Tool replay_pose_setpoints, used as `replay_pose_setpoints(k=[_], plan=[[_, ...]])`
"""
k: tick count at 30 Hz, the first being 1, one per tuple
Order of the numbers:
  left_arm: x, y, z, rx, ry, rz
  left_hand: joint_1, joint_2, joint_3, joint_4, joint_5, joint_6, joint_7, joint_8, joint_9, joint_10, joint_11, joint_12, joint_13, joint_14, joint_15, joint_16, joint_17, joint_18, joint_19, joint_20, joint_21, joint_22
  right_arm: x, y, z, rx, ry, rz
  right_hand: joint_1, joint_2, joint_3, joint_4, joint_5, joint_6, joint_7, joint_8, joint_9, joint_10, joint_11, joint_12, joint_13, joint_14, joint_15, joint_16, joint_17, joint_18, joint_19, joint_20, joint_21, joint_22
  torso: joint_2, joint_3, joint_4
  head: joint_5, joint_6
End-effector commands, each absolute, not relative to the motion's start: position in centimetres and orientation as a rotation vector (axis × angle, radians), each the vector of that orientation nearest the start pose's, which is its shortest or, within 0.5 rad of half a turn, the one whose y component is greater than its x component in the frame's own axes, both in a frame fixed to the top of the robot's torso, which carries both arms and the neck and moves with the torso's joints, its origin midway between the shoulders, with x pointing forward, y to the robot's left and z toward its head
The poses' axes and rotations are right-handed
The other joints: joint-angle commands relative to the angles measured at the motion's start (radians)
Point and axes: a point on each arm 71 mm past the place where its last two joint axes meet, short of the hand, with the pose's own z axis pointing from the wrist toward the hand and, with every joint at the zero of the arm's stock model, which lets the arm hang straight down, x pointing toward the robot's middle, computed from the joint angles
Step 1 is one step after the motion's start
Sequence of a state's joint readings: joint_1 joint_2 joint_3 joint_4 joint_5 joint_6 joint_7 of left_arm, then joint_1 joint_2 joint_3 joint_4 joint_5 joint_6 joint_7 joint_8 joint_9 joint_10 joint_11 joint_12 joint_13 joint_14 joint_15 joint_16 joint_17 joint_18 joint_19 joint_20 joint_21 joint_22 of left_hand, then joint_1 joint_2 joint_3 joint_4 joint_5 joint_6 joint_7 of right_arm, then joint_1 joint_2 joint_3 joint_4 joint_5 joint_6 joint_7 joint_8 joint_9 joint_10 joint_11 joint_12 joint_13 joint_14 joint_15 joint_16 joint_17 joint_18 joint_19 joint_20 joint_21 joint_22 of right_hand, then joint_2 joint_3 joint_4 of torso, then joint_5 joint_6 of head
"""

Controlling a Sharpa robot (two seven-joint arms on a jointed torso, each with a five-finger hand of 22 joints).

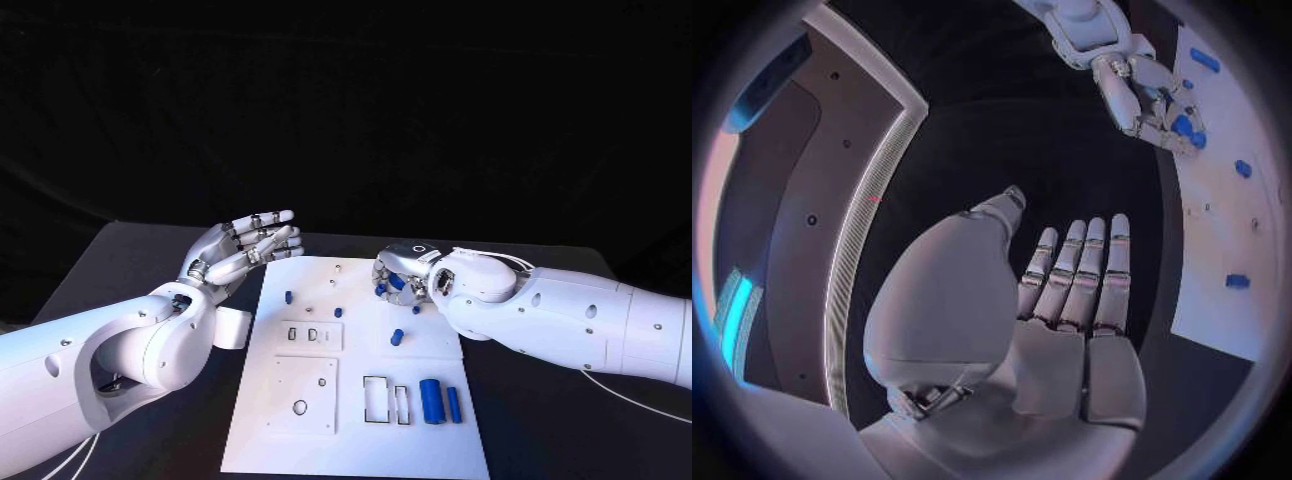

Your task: Assemble the parts on the task board

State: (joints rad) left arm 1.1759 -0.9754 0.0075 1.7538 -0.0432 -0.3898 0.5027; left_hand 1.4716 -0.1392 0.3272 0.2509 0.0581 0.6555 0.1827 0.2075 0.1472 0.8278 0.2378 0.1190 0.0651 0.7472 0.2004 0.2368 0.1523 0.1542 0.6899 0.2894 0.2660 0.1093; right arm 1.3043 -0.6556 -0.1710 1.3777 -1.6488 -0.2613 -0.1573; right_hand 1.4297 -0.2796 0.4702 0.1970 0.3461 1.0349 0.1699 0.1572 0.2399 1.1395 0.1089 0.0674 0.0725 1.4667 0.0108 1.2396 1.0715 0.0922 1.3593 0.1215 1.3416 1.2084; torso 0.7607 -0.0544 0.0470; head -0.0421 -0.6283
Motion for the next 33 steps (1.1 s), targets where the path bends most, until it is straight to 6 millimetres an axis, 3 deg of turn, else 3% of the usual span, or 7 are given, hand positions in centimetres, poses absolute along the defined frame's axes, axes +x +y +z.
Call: replay_pose_setpoints(k=[1,8,14,18,23,33], plan=[[44.7,20.8,-14.3,-0.993,1.298,-1.664,0.005,-0.004,0.003,-0.004,-0.003,-0.007,0.105,-0.003,-0.001,0.004,0.001,-0.003,-0.001,0.005,0.003,-0.005,0.000,0.010,0.005,0.001,-0.002,-0.001,51.0,-14.6,-19.0,-0.467,1.650,0.476,-0.007,0.003,0.020,-0.001,-0.006,0.009,-0.001,0.001,0.004,0.008,-0.005,0.001,0.002,0.015,0.008,0.008,0.003,-0.016,0.008,0.002,0.007,0.008,0.004,-0.0005,0.0011,0.000,0.001],[44.7,20.9,-14.3,-0.994,1.297,-1.662,0.005,-0.004,0.003,-0.004,-0.003,-0.009,0.106,-0.005,-0.002,0.003,0.002,-0.005,-0.002,0.004,0.004,-0.006,0.000,0.010,0.006,0.001,-0.003,-0.002,51.1,-14.5,-18.9,-0.454,1.623,0.486,-0.017,0.007,0.094,-0.017,-0.022,0.026,-0.010,0.014,0.022,0.043,-0.014,0.006,0.007,0.016,0.001,0.030,0.011,-0.020,0.016,-0.004,0.025,0.035,0.009,0.0000,-0.0007,0.003,0.003],[44.7,20.8,-14.3,-0.994,1.299,-1.663,0.004,-0.004,0.003,-0.004,-0.003,-0.011,0.106,-0.006,-0.002,0.002,0.002,-0.006,-0.002,0.004,0.004,-0.006,0.000,0.010,0.006,0.001,-0.003,-0.002,51.1,-14.5,-18.7,-0.442,1.604,0.489,-0.029,0.007,0.118,-0.025,-0.033,0.030,-0.012,0.021,0.031,0.054,-0.016,0.005,0.008,0.014,-0.001,0.034,0.009,-0.020,0.016,-0.005,0.028,0.041,0.011,-0.0009,0.0000,0.004,0.002],[44.7,20.8,-14.3,-0.994,1.299,-1.662,0.004,-0.004,0.003,-0.004,-0.003,-0.011,0.106,-0.006,-0.002,0.002,0.002,-0.006,-0.002,0.004,0.004,-0.006,0.000,0.010,0.006,0.001,-0.003,-0.002,51.2,-14.6,-18.6,-0.431,1.592,0.487,-0.035,0.020,0.147,-0.048,-0.076,0.046,-0.023,0.041,0.053,0.079,-0.025,0.010,0.015,0.014,-0.008,0.042,0.010,-0.023,0.025,-0.011,0.040,0.062,0.013,-0.0009,0.0003,0.004,0.000],[44.8,20.9,-14.3,-0.995,1.299,-1.660,0.004,-0.004,0.004,-0.005,-0.003,-0.013,0.107,-0.007,-0.003,0.001,0.003,-0.008,-0.002,0.003,0.004,-0.007,0.000,0.010,0.006,0.001,-0.004,-0.003,51.1,-14.6,-18.3,-0.408,1.555,0.492,-0.038,0.036,0.164,-0.074,-0.084,0.064,-0.034,0.068,0.082,0.107,-0.037,0.016,0.023,0.015,-0.017,0.051,0.013,-0.027,0.035,-0.019,0.053,0.084,0.015,-0.0008,-0.0001,0.005,-0.001],[45.0,21.0,-14.4,-0.997,1.296,-1.653,0.006,-0.004,0.005,-0.006,-0.003,-0.015,0.107,-0.009,-0.004,0.000,0.004,-0.010,-0.002,0.003,0.005,-0.008,0.000,0.010,0.006,0.001,-0.004,-0.004,50.9,-14.0,-17.2,-0.353,1.473,0.510,-0.047,0.039,0.172,-0.094,-0.084,0.066,-0.038,0.085,0.106,0.117,-0.041,0.014,0.028,0.015,-0.021,0.055,0.011,-0.029,0.040,-0.023,0.059,0.094,0.016,-0.0014,0.0006,0.003,0.007]])
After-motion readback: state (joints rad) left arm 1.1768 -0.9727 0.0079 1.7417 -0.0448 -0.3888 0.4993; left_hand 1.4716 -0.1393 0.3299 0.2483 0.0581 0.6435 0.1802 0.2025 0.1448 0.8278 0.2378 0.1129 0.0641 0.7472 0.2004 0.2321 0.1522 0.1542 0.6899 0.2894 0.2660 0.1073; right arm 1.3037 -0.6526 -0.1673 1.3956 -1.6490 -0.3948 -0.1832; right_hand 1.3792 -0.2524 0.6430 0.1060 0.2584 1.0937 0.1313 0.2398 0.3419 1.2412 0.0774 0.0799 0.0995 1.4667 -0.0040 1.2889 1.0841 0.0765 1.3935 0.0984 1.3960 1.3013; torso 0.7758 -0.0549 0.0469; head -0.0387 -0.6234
